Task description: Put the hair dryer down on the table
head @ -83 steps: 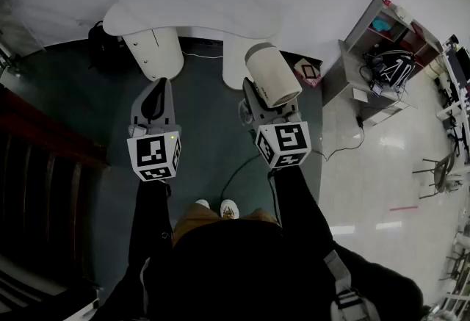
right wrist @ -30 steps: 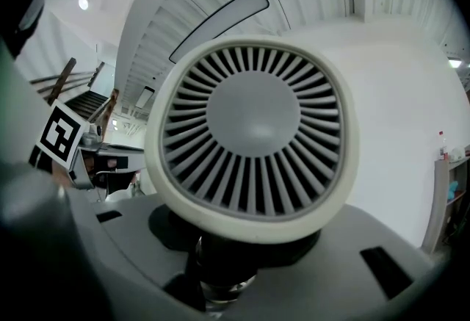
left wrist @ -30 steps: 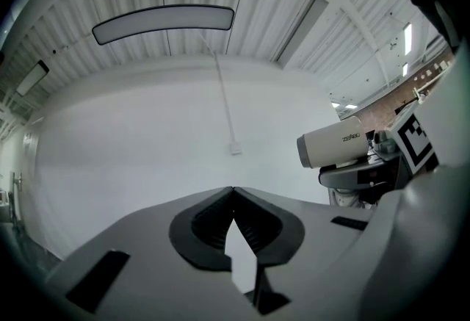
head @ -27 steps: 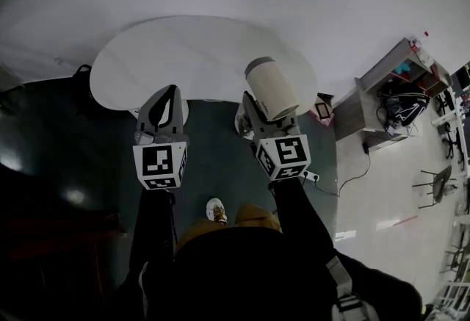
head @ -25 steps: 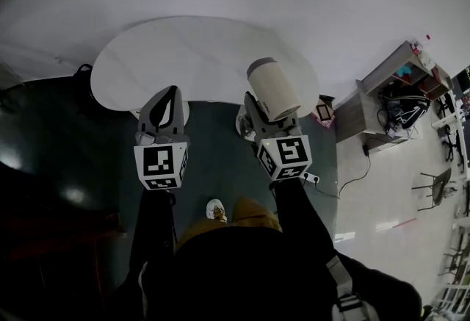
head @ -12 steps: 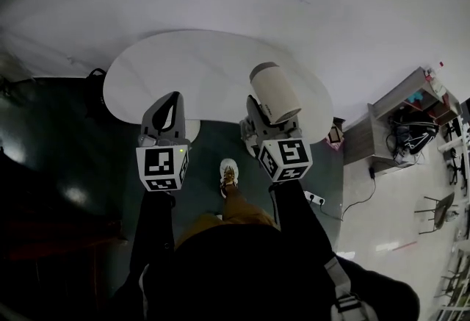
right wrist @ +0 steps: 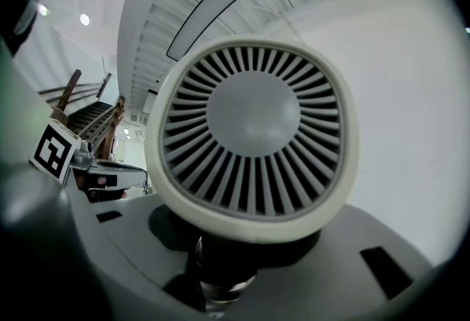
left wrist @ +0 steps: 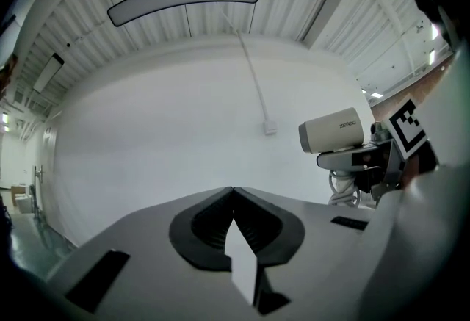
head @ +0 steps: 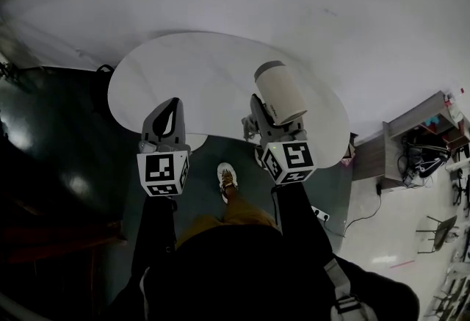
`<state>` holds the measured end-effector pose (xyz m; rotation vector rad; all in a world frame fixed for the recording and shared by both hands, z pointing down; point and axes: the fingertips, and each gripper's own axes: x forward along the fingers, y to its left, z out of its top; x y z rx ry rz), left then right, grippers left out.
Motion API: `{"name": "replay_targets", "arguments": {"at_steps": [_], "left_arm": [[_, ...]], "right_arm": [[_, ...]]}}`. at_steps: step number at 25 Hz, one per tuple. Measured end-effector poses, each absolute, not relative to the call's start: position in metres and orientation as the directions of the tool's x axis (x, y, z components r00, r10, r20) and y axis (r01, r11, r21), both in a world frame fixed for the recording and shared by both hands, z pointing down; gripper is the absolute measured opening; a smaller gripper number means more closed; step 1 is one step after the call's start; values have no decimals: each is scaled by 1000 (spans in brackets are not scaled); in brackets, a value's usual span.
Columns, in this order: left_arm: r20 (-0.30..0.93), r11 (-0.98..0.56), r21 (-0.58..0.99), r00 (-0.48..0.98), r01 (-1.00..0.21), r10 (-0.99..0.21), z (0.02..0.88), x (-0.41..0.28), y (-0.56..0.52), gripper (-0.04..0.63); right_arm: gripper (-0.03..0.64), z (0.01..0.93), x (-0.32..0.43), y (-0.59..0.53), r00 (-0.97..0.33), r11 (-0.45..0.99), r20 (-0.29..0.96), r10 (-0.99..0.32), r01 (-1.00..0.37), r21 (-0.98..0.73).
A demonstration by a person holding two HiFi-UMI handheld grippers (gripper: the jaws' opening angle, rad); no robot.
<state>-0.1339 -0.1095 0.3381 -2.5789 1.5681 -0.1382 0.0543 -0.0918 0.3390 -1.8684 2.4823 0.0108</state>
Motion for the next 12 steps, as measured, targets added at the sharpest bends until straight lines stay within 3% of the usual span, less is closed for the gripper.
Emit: {"name": "replay_targets", "arguments": {"at_steps": [12], "left_arm": [[38, -475, -199, 478, -857, -878, 345, -95, -224, 15]], "right_arm": [[186, 359, 64, -229, -352, 352, 21, -936, -936, -21]]}}
